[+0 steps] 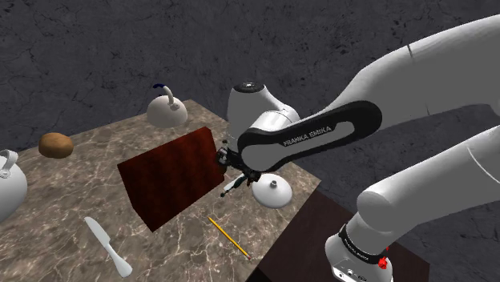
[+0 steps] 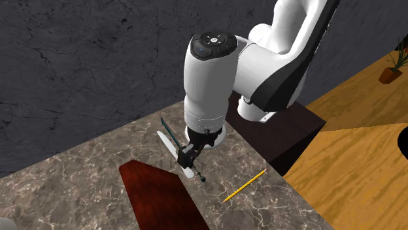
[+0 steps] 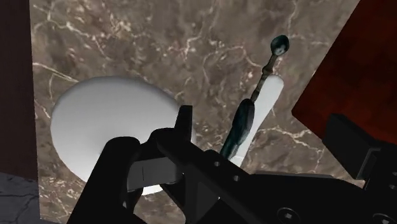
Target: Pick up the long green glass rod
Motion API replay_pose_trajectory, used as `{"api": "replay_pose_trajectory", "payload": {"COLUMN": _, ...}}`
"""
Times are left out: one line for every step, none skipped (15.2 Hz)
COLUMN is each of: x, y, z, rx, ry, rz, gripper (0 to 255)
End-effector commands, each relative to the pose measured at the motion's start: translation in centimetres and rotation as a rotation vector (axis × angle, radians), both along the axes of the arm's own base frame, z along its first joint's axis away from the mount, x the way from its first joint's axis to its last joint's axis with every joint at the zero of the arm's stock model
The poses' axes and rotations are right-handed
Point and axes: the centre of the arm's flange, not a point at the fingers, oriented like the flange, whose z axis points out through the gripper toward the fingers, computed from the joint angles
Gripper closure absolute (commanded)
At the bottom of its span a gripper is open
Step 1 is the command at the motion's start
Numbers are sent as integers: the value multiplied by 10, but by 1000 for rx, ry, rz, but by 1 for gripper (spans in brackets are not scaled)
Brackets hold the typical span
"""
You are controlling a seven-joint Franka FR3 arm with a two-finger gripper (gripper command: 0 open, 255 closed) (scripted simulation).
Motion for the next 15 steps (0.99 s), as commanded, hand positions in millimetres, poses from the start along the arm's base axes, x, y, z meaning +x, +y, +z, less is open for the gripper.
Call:
{"api": "replay_pose_trajectory", "payload": {"x": 16, "y": 9, "z": -22, "rx": 14, "ry": 6, "rz": -104, "gripper": 0}}
{"api": "replay_pose_trajectory", "payload": {"x": 20, "y": 11, "z": -29, "rx": 16, "ry": 9, "rz": -135, "gripper": 0}}
{"api": "replay_pose_trajectory", "payload": {"x": 20, "y": 11, "z": -35, "rx": 16, "ry": 8, "rz": -135, "gripper": 0}}
{"api": "replay_pose_trajectory", "payload": {"x": 20, "y": 11, "z": -40, "rx": 16, "ry": 9, "rz": -135, "gripper": 0}}
{"api": "replay_pose_trajectory", "payload": {"x": 20, "y": 11, "z": -45, "rx": 16, "ry": 9, "rz": -135, "gripper": 0}}
{"api": "replay_pose_trajectory", "payload": {"x": 20, "y": 11, "z": -50, "rx": 16, "ry": 9, "rz": -135, "gripper": 0}}
{"api": "replay_pose_trajectory", "payload": {"x": 20, "y": 11, "z": -56, "rx": 16, "ry": 9, "rz": -135, "gripper": 0}}
{"api": "replay_pose_trajectory", "payload": {"x": 20, "y": 11, "z": -61, "rx": 16, "ry": 9, "rz": -135, "gripper": 0}}
{"api": "replay_pose_trajectory", "payload": {"x": 20, "y": 11, "z": -66, "rx": 16, "ry": 9, "rz": -135, "gripper": 0}}
{"api": "replay_pose_trajectory", "payload": {"x": 20, "y": 11, "z": -69, "rx": 16, "ry": 9, "rz": -135, "gripper": 0}}
{"api": "replay_pose_trajectory", "payload": {"x": 20, "y": 11, "z": -69, "rx": 16, "ry": 9, "rz": -135, "gripper": 0}}
{"api": "replay_pose_trajectory", "payload": {"x": 21, "y": 11, "z": -70, "rx": 16, "ry": 9, "rz": -135, "gripper": 255}}
{"api": "replay_pose_trajectory", "payload": {"x": 21, "y": 11, "z": -70, "rx": 16, "ry": 9, "rz": -135, "gripper": 255}}
{"api": "replay_pose_trajectory", "payload": {"x": 21, "y": 11, "z": -70, "rx": 16, "ry": 9, "rz": -135, "gripper": 255}}
{"api": "replay_pose_trajectory", "payload": {"x": 21, "y": 11, "z": -70, "rx": 16, "ry": 9, "rz": -135, "gripper": 255}}
